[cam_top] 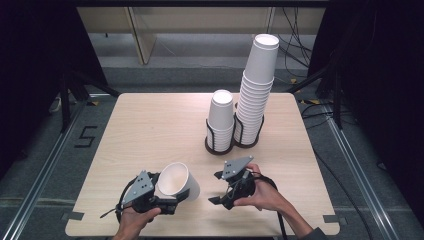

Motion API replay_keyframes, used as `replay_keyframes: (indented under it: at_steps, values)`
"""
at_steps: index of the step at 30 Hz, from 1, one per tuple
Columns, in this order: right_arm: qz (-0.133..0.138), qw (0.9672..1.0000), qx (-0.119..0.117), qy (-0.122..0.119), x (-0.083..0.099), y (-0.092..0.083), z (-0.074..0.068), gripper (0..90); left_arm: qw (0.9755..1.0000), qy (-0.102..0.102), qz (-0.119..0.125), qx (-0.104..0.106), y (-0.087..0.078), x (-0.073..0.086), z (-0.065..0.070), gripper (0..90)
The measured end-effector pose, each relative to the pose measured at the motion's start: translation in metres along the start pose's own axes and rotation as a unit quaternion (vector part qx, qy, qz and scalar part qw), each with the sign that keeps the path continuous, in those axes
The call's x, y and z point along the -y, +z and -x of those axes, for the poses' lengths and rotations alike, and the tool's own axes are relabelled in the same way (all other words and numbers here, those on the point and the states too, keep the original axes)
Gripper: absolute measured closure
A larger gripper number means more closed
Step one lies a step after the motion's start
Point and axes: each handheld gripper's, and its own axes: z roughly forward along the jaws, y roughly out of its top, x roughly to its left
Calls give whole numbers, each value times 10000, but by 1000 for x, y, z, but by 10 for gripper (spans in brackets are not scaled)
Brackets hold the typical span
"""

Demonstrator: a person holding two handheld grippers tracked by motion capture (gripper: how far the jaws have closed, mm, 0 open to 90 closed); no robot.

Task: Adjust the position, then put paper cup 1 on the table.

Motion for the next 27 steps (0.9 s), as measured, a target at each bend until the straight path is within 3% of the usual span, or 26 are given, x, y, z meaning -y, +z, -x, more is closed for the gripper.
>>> replay_keyframes:
  at_steps: [6, 7, 12, 18, 27]
  values:
    - [15, 9990, 433, 75, 9, -11, 3, 183, 9982, 94, -230, -543, -2, 0, -7, 135]
    - [-9, 9987, 495, 104, 10, -13, 3, 182, 9982, 64, -212, -556, -2, 1, -9, 135]
    - [5, 9972, 676, 311, 18, -17, 4, 182, 9948, 162, -391, -930, -4, 0, -12, 133]
    - [-9, 9962, 776, 398, 25, -22, 2, 179, 9916, 111, -505, -1183, -6, -1, -16, 133]
    - [-105, 9931, 1017, 582, 39, -32, 0, 178, 9892, 56, -629, -1322, -5, -2, -21, 131]
